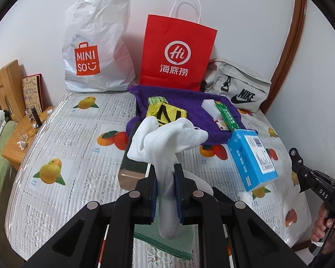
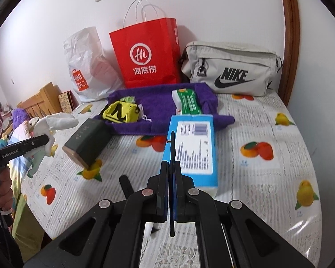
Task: Organize soft objects
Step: 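Carry the strap and the glove toward the purple towel with both tools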
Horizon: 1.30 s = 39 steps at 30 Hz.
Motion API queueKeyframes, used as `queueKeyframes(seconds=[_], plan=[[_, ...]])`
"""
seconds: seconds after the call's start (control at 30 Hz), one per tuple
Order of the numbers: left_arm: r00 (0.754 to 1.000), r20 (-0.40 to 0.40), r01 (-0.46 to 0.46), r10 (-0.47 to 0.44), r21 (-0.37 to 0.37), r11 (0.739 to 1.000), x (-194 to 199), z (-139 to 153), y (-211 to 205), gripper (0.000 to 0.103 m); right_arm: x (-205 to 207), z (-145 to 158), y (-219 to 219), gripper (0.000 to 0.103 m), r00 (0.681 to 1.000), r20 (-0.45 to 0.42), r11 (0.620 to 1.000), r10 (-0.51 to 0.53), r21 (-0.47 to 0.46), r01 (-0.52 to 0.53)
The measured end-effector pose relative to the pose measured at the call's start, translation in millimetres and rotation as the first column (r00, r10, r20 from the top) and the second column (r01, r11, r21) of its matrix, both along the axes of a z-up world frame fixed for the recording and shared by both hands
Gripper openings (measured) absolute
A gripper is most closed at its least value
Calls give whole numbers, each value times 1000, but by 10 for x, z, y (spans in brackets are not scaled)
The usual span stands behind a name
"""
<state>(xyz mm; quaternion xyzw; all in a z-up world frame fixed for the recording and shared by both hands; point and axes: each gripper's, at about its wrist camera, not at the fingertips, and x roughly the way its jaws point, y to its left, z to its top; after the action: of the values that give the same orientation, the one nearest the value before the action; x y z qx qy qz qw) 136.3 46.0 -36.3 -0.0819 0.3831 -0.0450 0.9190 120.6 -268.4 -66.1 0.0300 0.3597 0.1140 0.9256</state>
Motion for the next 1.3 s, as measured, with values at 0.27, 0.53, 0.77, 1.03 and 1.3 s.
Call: queueKeyframes(seconds=[0.27,0.53,0.77,1.03,1.3], plan=[[1000,-1,-10,10,-7,1000,179,57,47,14,240,117,33,3,1000,19,1000,15,-2,-15],[1000,4,-2,2,-6,1000,386,97,62,14,466,170,87,3,999,34,1000,23,4,-23],[1000,-6,-3,3,-8,1000,573,63,79,14,686,163,134,3,999,22,999,31,-5,-31],[1000,-26,-6,6,-12,1000,865,-17,54,14,1017,140,206,3,998,10,998,58,-13,-58],[999,-45,-4,4,3,1000,1211,-98,-10,14,1407,67,296,4,996,-6,996,84,0,-84]])
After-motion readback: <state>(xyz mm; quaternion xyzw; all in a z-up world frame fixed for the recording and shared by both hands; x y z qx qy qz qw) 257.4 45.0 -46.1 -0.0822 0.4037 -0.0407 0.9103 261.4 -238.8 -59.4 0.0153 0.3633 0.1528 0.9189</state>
